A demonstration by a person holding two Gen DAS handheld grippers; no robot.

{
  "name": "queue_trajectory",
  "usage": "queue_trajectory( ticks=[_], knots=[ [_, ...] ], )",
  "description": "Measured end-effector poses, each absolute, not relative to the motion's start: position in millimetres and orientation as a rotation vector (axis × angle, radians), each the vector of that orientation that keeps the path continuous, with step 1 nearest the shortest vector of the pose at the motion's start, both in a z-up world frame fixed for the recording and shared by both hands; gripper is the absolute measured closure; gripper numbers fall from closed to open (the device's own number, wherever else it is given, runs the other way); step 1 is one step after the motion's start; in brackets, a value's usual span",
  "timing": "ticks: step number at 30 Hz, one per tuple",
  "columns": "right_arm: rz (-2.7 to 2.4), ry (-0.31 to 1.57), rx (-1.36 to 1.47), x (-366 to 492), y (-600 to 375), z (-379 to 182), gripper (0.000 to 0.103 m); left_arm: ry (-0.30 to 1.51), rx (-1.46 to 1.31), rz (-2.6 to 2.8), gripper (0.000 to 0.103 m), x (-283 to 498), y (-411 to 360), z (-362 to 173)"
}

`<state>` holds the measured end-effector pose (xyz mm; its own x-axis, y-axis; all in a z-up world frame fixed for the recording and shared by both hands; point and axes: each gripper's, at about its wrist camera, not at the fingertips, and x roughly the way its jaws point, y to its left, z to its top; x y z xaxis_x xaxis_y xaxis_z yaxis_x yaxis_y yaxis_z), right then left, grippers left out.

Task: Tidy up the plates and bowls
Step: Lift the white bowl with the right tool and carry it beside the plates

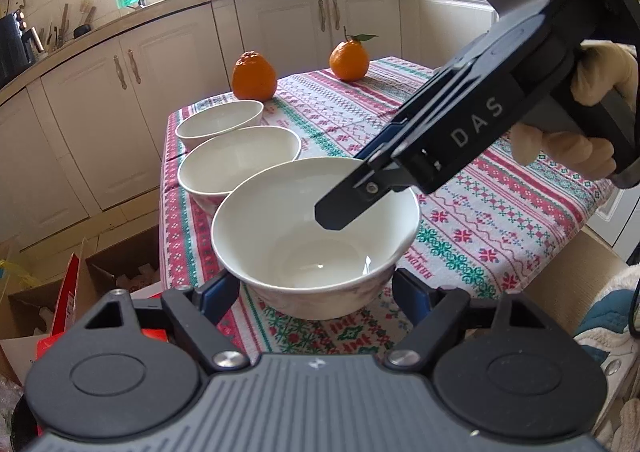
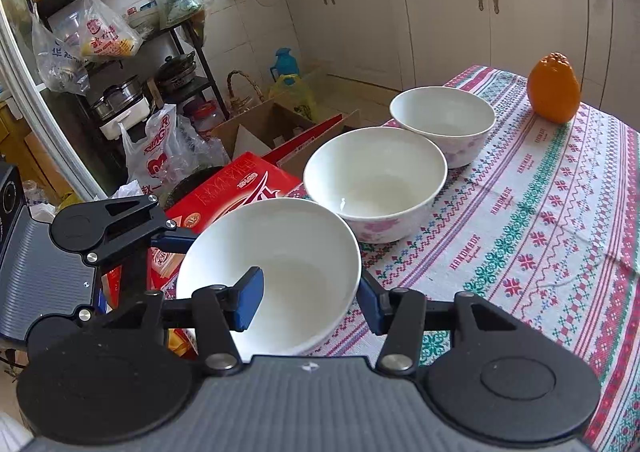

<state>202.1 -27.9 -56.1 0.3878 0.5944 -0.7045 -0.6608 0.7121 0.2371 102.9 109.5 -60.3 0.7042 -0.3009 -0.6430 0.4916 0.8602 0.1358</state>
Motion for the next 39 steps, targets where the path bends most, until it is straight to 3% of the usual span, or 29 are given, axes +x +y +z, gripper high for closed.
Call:
queue_trajectory(
  ticks=[21,39],
  knots=[
    [0.552,0.813,-0.043,192,-117,-51,0.046,0.616,0.357,-0.657,0.02,139,30,-65],
    [0.485,0.821,-0.005,204,-143,-61,0.046,0.636,0.351,-0.69,0.02,159,8,-72]
  ],
)
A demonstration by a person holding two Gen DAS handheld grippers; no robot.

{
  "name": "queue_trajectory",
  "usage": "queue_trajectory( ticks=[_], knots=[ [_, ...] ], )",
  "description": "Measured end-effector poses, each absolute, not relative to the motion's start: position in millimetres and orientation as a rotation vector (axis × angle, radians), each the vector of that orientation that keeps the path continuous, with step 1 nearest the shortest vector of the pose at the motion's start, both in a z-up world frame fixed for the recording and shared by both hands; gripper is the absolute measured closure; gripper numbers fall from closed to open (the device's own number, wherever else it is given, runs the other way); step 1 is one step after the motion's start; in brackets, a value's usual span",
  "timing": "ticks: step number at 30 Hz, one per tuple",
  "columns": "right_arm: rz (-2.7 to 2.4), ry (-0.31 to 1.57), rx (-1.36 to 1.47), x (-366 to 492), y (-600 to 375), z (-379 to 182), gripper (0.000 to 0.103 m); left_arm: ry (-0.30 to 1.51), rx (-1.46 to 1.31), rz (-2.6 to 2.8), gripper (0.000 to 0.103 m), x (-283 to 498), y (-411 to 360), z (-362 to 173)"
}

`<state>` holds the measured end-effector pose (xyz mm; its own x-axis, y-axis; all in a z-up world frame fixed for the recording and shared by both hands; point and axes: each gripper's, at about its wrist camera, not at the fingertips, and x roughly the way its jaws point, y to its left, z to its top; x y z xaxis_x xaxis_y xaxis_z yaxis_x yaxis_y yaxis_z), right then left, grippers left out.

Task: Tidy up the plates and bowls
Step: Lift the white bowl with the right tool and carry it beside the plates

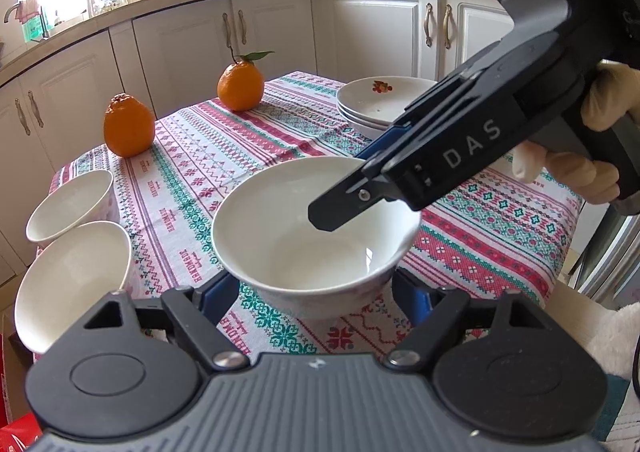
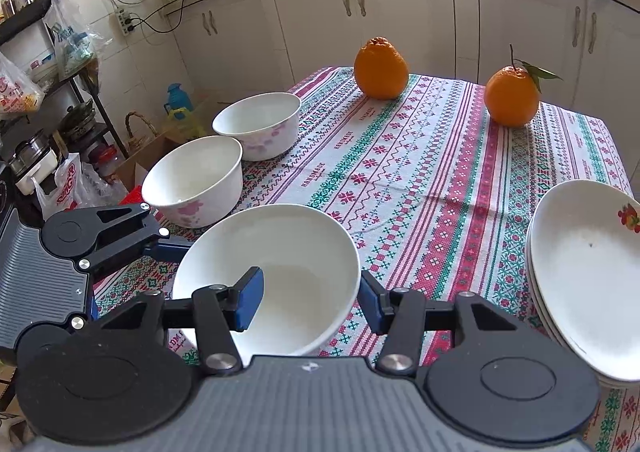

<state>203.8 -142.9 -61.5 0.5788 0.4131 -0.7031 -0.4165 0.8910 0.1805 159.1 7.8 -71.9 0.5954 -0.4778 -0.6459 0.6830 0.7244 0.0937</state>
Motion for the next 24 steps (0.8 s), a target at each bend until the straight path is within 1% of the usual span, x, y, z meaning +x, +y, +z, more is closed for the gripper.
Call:
queue_trajectory(
  ticks=[13,18,19,20,21,22,23,24],
  knots=[
    [0.48,0.828,0.005,210.0,-145.7,-66.0,0.046,0.65,0.335,-0.688,0.02,163.2,7.0,-76.1],
    [0.485,0.831,0.002,210.7,-144.8,-67.7,0.042,0.65,0.338,-0.688,0.02,164.1,7.1,-78.2],
    [0.489,0.83,0.004,210.8,-144.4,-67.8,0.039,0.649,0.34,-0.689,0.018,163.9,7.2,-78.5],
    [0.492,0.826,0.004,210.3,-143.9,-67.3,0.031,0.646,0.343,-0.691,0.016,163.4,7.0,-78.6],
    [0.489,0.819,0.003,209.6,-143.3,-66.4,0.025,0.64,0.344,-0.691,0.012,162.5,6.9,-78.2],
    [0.481,0.807,-0.002,208.6,-142.7,-64.9,0.012,0.632,0.342,-0.689,0.008,161.4,7.7,-77.5],
    [0.475,0.795,-0.007,207.5,-142.4,-63.4,0.007,0.627,0.338,-0.689,0.006,160.4,8.7,-76.6],
    [0.473,0.786,-0.01,206.7,-142.1,-61.9,0.006,0.624,0.332,-0.69,0.006,159.3,10.2,-75.7]
  ],
)
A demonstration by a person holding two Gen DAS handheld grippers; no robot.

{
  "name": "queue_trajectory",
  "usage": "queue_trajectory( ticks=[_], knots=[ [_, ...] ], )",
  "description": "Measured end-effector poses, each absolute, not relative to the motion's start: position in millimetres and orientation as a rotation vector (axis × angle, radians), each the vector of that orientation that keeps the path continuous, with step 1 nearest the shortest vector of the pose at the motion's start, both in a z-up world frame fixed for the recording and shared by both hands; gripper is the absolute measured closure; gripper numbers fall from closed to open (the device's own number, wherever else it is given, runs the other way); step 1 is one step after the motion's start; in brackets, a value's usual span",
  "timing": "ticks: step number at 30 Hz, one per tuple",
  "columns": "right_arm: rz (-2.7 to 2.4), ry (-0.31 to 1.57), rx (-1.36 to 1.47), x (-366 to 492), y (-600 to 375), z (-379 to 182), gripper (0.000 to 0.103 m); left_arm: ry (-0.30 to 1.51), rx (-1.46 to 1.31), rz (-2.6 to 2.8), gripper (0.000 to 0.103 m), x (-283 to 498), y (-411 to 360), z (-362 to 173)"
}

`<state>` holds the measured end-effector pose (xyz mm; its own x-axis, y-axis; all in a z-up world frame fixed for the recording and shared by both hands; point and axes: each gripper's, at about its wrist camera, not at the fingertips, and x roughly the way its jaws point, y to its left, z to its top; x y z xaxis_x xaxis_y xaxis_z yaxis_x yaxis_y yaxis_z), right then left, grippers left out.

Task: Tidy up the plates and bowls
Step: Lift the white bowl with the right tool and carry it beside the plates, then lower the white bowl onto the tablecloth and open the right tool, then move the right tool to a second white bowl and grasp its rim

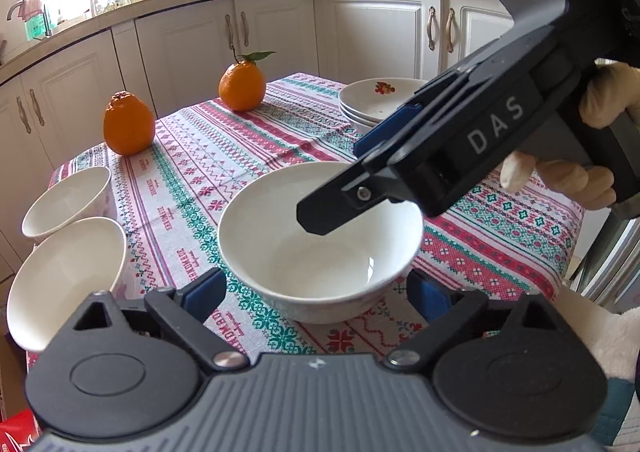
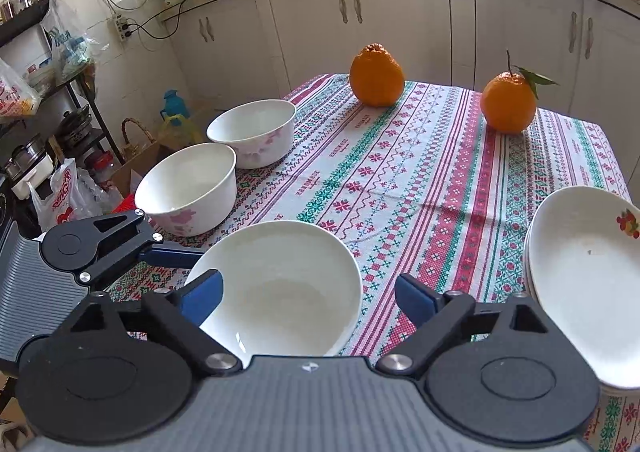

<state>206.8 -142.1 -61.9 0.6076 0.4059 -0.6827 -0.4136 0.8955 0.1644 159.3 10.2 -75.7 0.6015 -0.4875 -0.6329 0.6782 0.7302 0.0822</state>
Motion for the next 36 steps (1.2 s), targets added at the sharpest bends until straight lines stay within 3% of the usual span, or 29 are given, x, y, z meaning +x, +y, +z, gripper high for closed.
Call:
queue_trajectory(
  ticks=[9,36],
  knots=[
    [0.461,0.776,-0.041,204,-140,-57,0.0,0.621,0.3,-0.659,0.005,147,26,-68],
    [0.644,0.743,-0.191,234,-65,-29,0.0,0.584,0.265,-0.33,0.004,160,110,-70]
  ],
)
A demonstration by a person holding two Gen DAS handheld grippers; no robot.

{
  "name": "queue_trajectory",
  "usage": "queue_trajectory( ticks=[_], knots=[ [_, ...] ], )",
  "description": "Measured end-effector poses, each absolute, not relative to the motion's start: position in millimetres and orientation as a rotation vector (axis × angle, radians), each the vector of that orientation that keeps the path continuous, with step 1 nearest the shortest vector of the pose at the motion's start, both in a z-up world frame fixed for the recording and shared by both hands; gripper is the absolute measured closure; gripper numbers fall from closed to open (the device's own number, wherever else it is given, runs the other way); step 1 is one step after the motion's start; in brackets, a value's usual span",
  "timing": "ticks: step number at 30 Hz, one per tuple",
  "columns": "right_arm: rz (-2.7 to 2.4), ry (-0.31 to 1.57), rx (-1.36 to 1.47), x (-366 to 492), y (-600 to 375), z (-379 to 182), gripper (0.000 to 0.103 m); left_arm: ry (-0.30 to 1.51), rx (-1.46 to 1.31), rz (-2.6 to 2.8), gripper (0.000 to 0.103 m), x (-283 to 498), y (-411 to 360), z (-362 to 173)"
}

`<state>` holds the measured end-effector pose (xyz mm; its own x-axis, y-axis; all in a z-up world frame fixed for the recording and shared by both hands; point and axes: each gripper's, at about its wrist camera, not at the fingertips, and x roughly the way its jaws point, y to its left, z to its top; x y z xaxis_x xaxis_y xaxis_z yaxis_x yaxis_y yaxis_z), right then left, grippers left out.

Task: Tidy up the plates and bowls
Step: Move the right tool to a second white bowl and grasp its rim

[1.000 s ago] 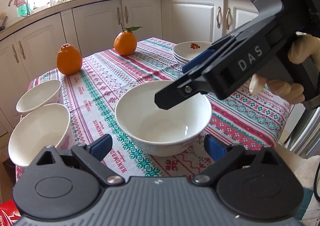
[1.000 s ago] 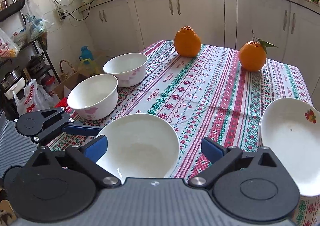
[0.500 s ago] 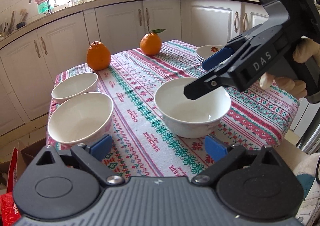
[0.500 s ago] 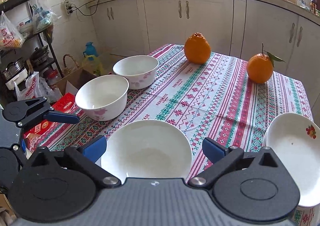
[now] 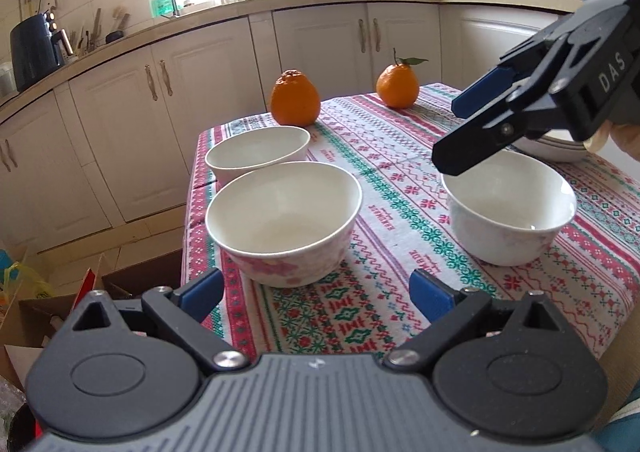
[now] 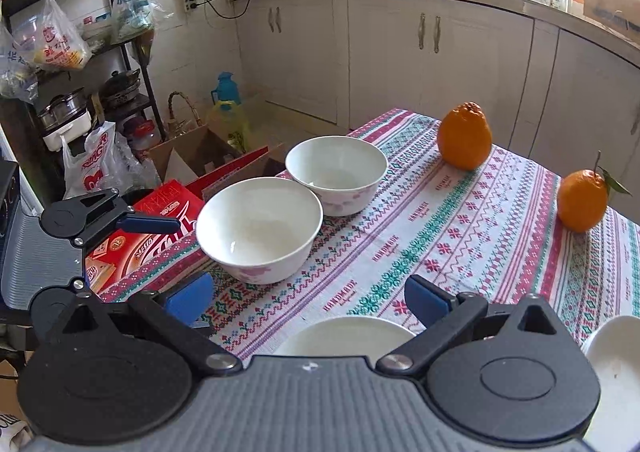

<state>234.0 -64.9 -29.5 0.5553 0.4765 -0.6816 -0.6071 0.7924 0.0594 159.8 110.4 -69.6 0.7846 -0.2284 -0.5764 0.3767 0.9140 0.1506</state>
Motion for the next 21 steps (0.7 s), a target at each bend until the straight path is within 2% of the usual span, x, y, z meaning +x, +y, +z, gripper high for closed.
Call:
queue_trajectory(
  ticks=[16,21],
  knots=[
    [0.746,0.858,-0.193,300,-17,-50,0.0,0.565,0.228,-0.295,0.005,190,122,-81],
    [0.763,0.886,-0.188,318,-6,-57,0.008,0.562,0.225,-0.293,0.006,194,121,-83]
  ],
)
